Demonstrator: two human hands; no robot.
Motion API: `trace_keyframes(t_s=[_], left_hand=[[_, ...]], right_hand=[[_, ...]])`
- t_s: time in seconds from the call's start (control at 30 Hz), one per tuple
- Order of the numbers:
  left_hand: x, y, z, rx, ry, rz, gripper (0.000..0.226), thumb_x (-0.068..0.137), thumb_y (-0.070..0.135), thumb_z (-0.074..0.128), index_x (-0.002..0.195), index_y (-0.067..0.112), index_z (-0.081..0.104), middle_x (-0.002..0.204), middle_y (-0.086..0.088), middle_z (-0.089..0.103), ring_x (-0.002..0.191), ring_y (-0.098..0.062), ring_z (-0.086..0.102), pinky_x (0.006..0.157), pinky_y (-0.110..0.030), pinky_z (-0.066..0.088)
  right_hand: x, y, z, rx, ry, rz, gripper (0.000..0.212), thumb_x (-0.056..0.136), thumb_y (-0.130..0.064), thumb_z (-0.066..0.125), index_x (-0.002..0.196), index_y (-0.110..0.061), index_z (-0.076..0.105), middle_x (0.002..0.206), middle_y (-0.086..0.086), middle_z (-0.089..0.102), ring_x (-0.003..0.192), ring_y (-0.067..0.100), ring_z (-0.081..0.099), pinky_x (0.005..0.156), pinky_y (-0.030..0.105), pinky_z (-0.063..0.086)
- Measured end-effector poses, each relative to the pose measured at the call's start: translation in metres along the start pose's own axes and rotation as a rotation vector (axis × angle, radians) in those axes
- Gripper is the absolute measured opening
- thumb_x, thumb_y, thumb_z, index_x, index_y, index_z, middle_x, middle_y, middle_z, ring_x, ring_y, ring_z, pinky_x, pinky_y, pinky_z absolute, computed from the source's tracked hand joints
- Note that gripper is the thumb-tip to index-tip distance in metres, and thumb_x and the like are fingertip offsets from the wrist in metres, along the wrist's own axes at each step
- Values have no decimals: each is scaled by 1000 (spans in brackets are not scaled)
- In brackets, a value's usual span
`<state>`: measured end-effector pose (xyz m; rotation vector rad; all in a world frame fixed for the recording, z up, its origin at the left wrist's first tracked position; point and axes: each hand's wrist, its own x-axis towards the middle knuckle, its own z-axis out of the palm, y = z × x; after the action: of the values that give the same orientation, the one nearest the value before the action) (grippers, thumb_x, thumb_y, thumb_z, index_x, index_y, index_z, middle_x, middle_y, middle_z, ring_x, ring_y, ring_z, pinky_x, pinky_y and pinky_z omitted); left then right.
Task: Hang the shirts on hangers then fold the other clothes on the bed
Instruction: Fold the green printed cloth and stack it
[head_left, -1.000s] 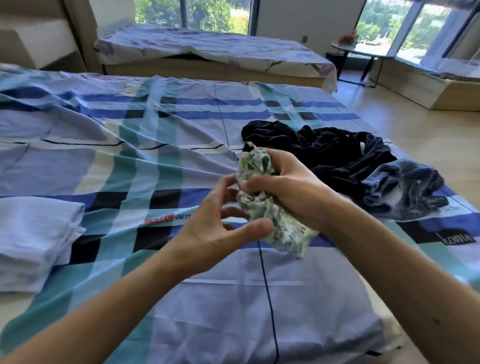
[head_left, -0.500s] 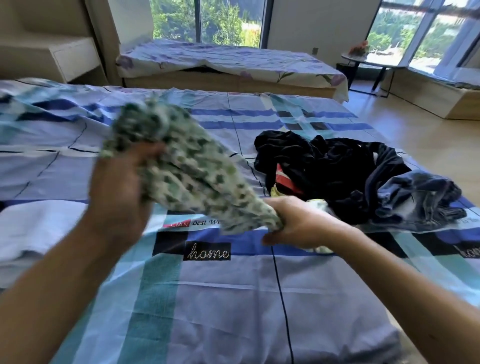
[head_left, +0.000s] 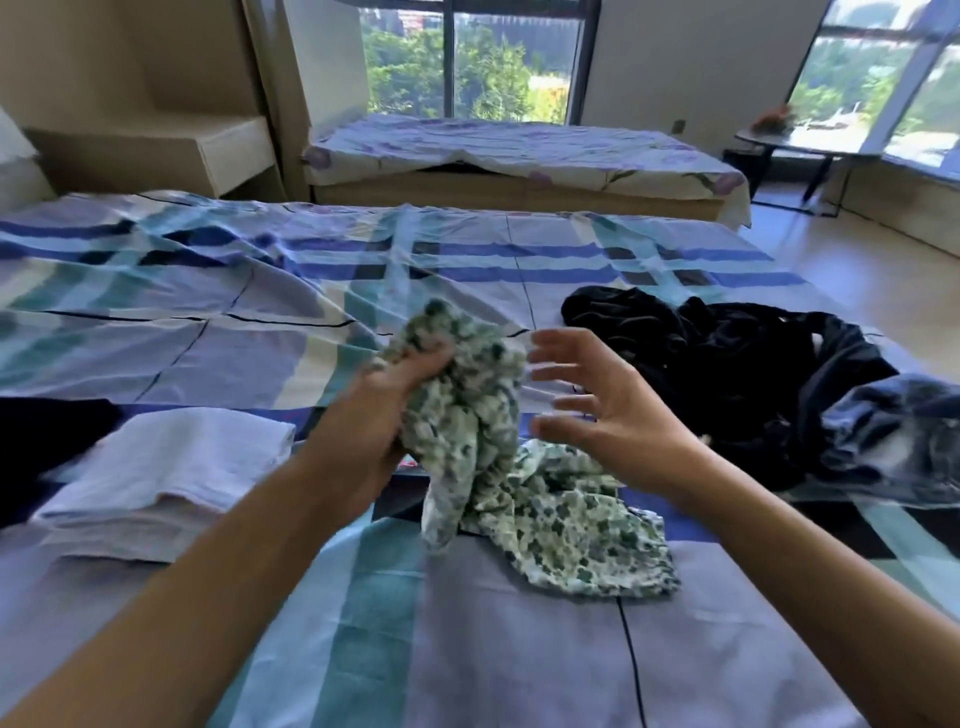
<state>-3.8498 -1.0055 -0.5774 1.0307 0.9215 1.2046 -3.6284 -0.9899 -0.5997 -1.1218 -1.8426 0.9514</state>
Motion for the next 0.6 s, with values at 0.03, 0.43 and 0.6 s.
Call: trace_keyframes(t_s=[0.03, 0.43, 0.6], left_hand=[[0, -3, 1, 31, -41, -7, 22, 74, 24, 65, 91, 15, 76, 99, -8, 77, 86, -21, 74, 71, -29, 61], [2, -9, 2, 330, 252, 111, 29, 97, 26, 62, 81, 3, 67, 76, -9, 65, 65, -13, 63, 62, -21, 53], [22, 2, -17, 323, 350, 349, 20, 94, 18, 64, 89, 0, 73, 107, -4, 74, 101, -17, 66, 94, -31, 48]], right_hand=[[-1, -8, 4, 36, -39, -34, 60, 83, -18, 81, 134, -32, 53, 129, -11, 63, 123, 9, 59, 101, 36, 49], [-5, -23, 7, -107, 302, -232, 16, 93, -15, 70, 90, -24, 57, 93, -12, 67, 86, 9, 63, 77, 28, 49], [7, -14, -19, -63, 430, -155, 18, 99, -24, 63, 92, -11, 52, 62, -5, 49, 48, 6, 38, 48, 19, 32]])
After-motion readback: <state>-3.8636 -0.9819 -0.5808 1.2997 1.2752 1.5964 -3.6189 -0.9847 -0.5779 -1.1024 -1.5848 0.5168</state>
